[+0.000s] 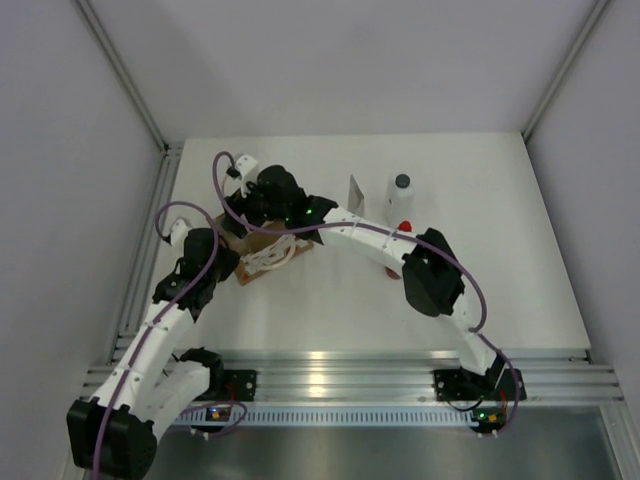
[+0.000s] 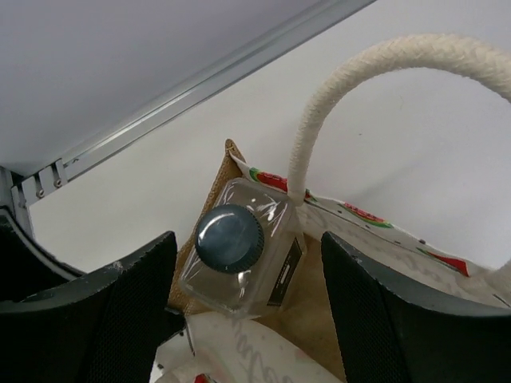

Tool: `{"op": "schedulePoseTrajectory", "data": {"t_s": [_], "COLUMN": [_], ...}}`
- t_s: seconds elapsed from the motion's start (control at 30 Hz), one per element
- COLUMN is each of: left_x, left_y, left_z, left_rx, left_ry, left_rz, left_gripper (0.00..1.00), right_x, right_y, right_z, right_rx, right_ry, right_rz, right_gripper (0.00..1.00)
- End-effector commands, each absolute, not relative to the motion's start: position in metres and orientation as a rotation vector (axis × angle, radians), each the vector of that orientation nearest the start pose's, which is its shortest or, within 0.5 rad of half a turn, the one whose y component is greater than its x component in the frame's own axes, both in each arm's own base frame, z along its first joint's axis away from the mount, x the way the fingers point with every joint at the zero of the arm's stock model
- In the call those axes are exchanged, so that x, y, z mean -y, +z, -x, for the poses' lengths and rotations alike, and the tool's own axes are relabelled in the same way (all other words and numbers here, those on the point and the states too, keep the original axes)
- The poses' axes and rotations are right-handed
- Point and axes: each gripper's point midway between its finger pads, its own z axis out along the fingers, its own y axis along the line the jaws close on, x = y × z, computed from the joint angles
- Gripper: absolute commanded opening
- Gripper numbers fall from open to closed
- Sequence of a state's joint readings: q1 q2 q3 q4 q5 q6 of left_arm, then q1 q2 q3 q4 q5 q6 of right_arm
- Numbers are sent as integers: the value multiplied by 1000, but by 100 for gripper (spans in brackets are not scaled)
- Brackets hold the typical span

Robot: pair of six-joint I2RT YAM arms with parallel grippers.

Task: Take the personal care products out of the canvas bag

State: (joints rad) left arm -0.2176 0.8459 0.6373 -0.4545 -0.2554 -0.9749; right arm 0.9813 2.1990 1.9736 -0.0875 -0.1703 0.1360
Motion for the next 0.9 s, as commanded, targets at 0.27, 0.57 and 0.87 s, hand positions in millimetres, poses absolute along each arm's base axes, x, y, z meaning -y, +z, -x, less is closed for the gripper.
{"op": "schedulePoseTrajectory", "data": {"t_s": [0.27,0.57,0.87], "left_x": [48,47,46], "left_y": [156,159,162], "left_z": [-289,-290,-292], "left_rx": [-1954,-1951,-1945], "left_ry": [-394,-381,-377], "left_rz": [989,979,969], "left_gripper": [0,0,0], "right_x": [-575,-578,-573], "right_y": [187,170,149], "right_z": [-342,-340,-339], "right_rx": [-1776,-1809,-1865], "right_ry": [814,827,774], "right_rz": [959,963,936], "right_gripper": [67,62,62]}}
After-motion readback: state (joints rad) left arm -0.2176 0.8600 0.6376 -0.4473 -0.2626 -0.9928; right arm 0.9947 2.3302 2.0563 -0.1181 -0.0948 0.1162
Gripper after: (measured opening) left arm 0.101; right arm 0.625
